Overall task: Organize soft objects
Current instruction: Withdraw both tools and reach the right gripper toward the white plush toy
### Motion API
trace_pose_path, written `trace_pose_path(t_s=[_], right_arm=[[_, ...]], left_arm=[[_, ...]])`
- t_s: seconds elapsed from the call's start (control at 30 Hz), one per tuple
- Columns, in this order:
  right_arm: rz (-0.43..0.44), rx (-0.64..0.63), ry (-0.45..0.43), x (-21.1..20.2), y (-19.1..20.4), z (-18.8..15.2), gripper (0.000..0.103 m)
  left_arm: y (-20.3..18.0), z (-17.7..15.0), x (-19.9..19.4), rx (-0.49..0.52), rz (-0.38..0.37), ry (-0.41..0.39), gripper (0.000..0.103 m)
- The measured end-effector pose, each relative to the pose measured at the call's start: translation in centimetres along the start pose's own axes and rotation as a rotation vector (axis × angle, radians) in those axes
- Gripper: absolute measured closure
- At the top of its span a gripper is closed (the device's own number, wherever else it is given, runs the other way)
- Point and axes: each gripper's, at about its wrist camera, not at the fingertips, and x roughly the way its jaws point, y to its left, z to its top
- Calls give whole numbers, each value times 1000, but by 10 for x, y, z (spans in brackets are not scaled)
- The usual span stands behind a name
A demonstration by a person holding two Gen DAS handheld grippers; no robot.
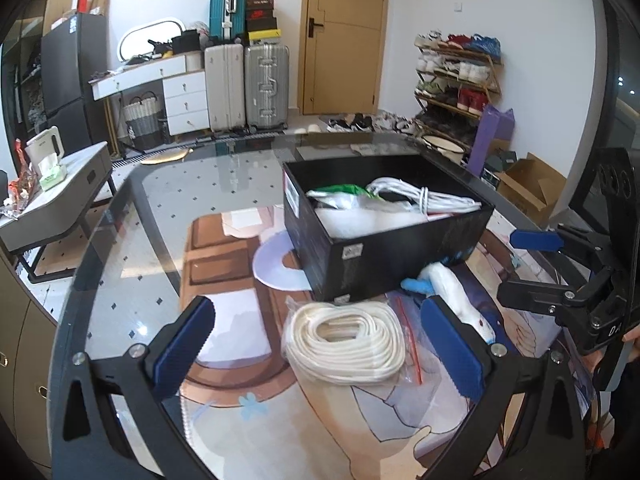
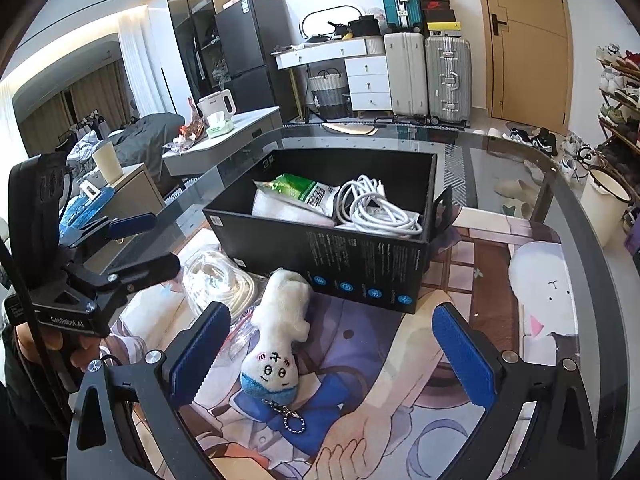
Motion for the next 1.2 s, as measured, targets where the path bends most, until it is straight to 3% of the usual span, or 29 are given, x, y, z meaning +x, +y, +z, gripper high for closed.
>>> trace_pose_path(t_s=[0.63, 1.2], right_arm=[[-5, -36, 165, 44, 7, -10, 1], [-36, -85, 195, 58, 15, -8, 3]], left_arm=[[-7, -6, 24, 39, -11, 104, 0], [-5, -8, 42, 36, -26, 191, 0]])
